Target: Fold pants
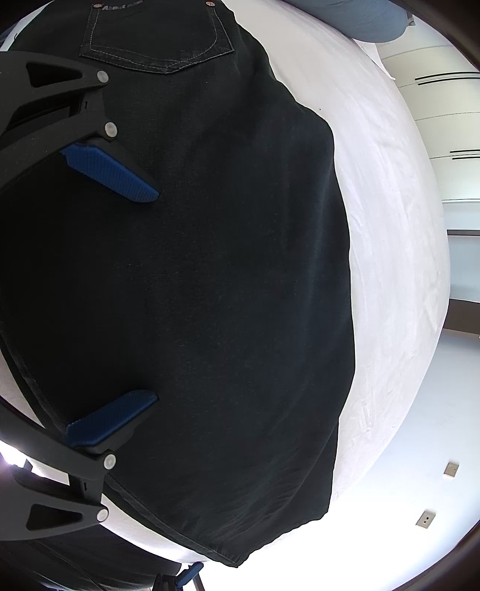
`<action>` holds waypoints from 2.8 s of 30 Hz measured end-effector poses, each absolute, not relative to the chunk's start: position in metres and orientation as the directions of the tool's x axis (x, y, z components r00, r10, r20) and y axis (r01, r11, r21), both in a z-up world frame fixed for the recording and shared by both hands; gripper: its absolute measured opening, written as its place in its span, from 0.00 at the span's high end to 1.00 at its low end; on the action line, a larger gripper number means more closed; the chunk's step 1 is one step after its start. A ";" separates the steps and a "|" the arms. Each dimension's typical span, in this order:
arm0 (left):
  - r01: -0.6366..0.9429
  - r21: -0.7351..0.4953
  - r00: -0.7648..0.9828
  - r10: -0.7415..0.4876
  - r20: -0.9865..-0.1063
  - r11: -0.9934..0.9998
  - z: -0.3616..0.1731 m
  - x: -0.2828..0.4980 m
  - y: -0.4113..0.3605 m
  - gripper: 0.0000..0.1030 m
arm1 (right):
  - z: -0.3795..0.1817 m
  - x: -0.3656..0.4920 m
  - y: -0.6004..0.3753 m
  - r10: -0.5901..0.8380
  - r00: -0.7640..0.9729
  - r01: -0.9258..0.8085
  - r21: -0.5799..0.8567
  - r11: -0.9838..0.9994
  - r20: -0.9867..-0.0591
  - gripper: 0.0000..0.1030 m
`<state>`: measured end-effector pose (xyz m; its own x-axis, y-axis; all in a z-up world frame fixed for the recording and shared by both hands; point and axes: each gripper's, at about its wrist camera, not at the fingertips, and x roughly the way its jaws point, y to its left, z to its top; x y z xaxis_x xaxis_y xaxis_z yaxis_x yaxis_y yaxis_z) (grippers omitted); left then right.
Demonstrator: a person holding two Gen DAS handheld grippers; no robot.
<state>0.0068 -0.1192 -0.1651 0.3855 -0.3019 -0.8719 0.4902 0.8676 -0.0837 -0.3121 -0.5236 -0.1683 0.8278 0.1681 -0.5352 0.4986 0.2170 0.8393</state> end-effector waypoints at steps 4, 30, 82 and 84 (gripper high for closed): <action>0.479 -0.085 0.384 -0.295 -0.875 0.874 -0.168 0.010 -0.122 0.00 | -0.180 -0.301 -0.522 0.208 0.857 0.458 0.882 0.109 -0.471 0.00; 0.378 -0.294 0.359 -0.431 -0.827 0.878 -0.151 0.026 -0.081 0.00 | -0.213 -0.265 -0.522 0.125 0.912 0.402 0.912 -0.081 -0.391 0.89; 0.372 -0.633 0.019 -0.687 -0.726 0.679 -0.135 0.106 -0.076 0.93 | -0.101 -0.118 -0.202 0.169 0.621 -0.032 0.191 0.981 -0.765 0.90; 0.407 -0.594 0.029 -0.660 -0.751 0.694 -0.125 0.111 -0.080 0.93 | -0.099 -0.111 -0.191 0.204 0.614 -0.063 0.209 0.976 -0.763 0.90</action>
<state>0.1113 -0.0799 -0.1246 0.0295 -0.6597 -0.7510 0.4067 0.6942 -0.5938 -0.1109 -0.1914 -0.0991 0.6140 0.2036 -0.7626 -0.0635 0.9758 0.2094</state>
